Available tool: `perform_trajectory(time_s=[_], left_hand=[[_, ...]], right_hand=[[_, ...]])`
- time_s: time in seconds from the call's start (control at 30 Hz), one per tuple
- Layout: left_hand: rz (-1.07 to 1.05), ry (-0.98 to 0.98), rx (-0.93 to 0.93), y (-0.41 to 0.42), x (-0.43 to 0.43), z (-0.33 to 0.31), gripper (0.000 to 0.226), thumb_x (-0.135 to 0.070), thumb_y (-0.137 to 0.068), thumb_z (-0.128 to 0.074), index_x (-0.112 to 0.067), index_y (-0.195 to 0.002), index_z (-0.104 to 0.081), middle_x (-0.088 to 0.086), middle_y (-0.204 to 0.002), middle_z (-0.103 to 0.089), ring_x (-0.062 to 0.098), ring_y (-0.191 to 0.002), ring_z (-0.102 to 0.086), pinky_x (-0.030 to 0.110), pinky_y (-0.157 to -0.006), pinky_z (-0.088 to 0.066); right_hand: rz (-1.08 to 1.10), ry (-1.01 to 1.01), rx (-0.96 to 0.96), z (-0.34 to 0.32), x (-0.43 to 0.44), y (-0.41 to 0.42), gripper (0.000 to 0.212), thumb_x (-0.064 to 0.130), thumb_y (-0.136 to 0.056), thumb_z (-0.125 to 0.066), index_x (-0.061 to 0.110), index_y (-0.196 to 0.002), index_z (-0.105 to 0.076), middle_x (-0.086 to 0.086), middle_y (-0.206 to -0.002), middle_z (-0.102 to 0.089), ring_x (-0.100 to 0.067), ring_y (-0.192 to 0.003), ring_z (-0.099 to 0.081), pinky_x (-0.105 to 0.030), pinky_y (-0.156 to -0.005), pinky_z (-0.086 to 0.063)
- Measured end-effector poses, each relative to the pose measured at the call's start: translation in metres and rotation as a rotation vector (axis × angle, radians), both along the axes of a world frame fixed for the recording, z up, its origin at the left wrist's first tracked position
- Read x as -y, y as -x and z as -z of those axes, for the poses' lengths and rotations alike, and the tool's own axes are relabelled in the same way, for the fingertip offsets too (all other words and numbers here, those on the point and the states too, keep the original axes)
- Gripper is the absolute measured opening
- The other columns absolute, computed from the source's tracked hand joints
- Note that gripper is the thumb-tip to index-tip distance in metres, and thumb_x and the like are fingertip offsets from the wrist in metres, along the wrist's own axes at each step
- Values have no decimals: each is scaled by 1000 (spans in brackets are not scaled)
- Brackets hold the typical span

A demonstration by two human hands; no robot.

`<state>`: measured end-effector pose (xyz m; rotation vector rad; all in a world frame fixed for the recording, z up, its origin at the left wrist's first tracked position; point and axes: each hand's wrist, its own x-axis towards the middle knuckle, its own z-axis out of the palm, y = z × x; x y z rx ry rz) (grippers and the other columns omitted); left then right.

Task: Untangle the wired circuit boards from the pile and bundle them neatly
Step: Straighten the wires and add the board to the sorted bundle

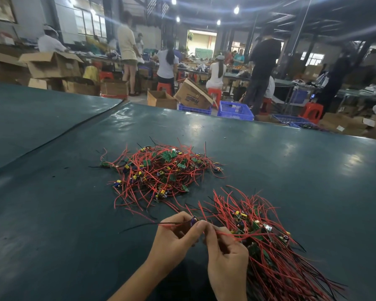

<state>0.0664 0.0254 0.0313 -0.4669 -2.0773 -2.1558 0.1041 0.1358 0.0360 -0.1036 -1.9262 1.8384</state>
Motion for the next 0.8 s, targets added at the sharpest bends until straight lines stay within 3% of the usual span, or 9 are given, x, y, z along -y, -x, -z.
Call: perform_trajectory(time_s=[0.13, 0.2, 0.27, 0.47, 0.63, 0.73, 0.8], left_hand=[[1, -17, -17, 0, 0, -2, 30, -42, -81, -68, -18, -64, -67, 1, -53, -58, 13, -51, -56, 25, -54, -45], [-12, -75, 3, 2, 0, -4, 30, -36, -81, -68, -12, -63, -68, 4, -51, -57, 14, -50, -54, 24, -53, -44], [-46, -148, 31, 4, 1, -6, 33, -33, -81, -70, -10, -58, -66, 5, -49, -56, 15, -47, -53, 24, -51, -44], [-141, -246, 52, 9, 8, -11, 31, -31, -76, -67, -9, -53, -65, 11, -49, -58, 16, -44, -53, 21, -47, -44], [-79, -267, 55, 5, 1, -9, 32, -32, -77, -67, -6, -58, -65, 13, -55, -62, 16, -48, -56, 22, -48, -44], [-32, -182, 19, 2, -3, -6, 32, -31, -79, -66, -4, -62, -67, 13, -57, -63, 17, -50, -56, 25, -50, -46], [6, -137, 8, -1, -7, -5, 29, -29, -80, -68, -4, -65, -68, 10, -57, -63, 17, -51, -56, 26, -52, -47]], right_hand=[[3, 89, 49, -1, 1, 2, 24, 21, -87, -62, 24, -68, -76, 1, -67, -73, -6, -61, -68, -11, -58, -50], [28, 101, 45, -3, 0, 3, 25, 36, -85, -57, 31, -72, -78, 5, -63, -70, -2, -52, -59, -12, -51, -45], [88, 167, 37, -4, -3, 6, 23, 38, -86, -56, 36, -78, -77, 4, -61, -65, -1, -45, -47, -14, -44, -38], [108, 442, 15, -8, -21, 9, 25, 39, -81, -60, 24, -86, -79, 1, -60, -62, -3, -40, -34, -17, -37, -28], [161, 412, 15, -6, -21, 7, 25, 40, -78, -63, 21, -81, -78, 2, -56, -60, -1, -41, -37, -14, -37, -32], [79, 234, 41, -2, -9, 4, 20, 35, -79, -66, 22, -68, -76, -5, -50, -56, 1, -45, -45, -11, -44, -37], [27, 173, 48, 2, -1, 3, 23, 28, -84, -66, 17, -65, -75, -1, -46, -56, 0, -43, -48, -11, -44, -38]])
